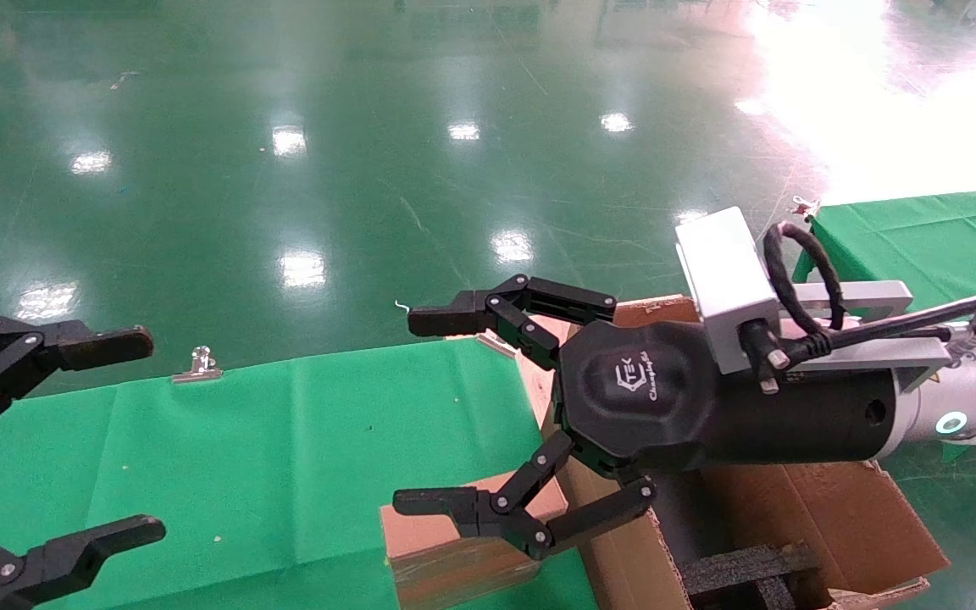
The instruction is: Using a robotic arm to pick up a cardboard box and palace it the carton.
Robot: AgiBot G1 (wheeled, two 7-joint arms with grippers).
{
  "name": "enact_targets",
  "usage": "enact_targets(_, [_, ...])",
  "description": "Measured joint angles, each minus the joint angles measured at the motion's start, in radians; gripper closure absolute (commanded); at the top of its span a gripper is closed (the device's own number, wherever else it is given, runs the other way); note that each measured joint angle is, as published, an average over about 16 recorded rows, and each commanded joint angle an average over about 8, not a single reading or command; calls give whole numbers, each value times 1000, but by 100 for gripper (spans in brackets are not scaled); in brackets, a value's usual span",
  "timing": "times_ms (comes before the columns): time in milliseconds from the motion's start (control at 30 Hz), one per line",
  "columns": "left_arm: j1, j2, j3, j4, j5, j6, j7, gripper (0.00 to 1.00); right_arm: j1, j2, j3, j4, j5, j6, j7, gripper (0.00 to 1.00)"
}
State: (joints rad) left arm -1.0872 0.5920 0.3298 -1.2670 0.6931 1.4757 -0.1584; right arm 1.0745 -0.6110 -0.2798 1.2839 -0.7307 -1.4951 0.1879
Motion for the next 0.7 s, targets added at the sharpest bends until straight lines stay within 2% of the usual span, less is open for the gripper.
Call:
enact_targets(100, [0,0,0,0,0,0,0,96,0,0,0,0,0,0,0,0])
enact_targets(133, [0,0,0,0,0,0,0,100,0,0,0,0,-1,0,0,0])
enact_targets(433, [0,0,0,0,0,0,0,100,31,-3,-24,6,-63,-6,-6,0])
enact_targets(700, [0,0,0,0,0,0,0,100,136,-42,-113,-14,-252,-33,-4,0])
